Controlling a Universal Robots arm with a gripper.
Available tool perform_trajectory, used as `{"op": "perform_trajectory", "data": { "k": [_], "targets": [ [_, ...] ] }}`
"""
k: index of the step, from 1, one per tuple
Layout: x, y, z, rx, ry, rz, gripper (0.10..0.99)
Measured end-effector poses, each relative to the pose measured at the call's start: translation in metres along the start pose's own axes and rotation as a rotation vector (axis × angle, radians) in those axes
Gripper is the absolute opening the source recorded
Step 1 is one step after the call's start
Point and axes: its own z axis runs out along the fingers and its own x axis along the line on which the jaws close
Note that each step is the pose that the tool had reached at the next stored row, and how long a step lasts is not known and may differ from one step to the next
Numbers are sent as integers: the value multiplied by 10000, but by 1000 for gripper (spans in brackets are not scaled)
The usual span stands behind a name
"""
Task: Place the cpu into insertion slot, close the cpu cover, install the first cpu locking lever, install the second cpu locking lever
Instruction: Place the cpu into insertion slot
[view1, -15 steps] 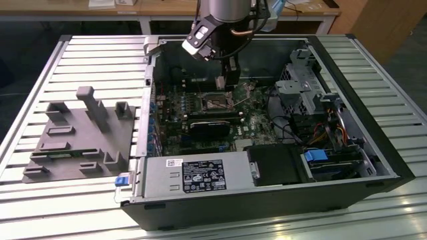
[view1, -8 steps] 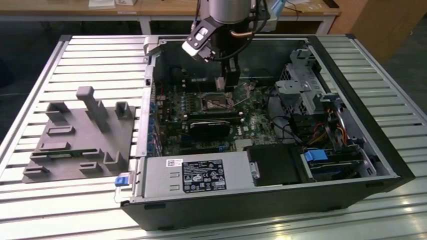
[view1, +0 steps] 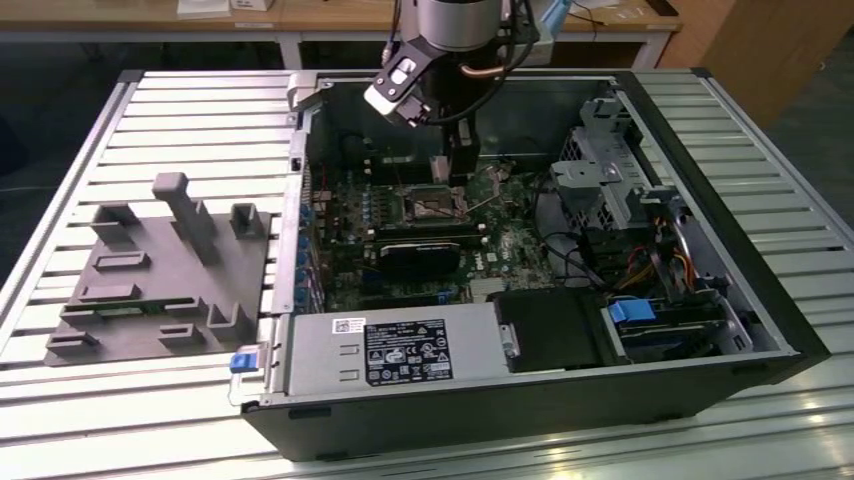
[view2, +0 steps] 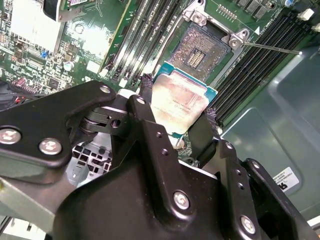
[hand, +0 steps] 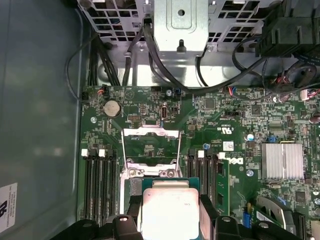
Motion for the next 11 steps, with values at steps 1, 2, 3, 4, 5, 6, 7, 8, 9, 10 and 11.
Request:
{"op": "perform_trajectory", "data": {
  "k": [1,2,3,4,5,6,7,8,9,10,11],
  "targets": [
    [0,-1,5,0,0,1,537],
    [0,-1,11,0,0,1,537],
    [0,-1,16,0,-1,1,537],
    [0,-2,22,0,0,3,537],
    [-1,-3,29,0,0,4,537],
    [-1,-3,35,0,-1,5,537],
    [-1,-4,41,0,0,6,537],
    [-1,-4,46,0,-1,8,537],
    [-1,-5,50,0,-1,9,537],
    [-1,-5,54,0,-1,10,537],
    [-1,-5,59,0,-1,11,537]
  ]
}}
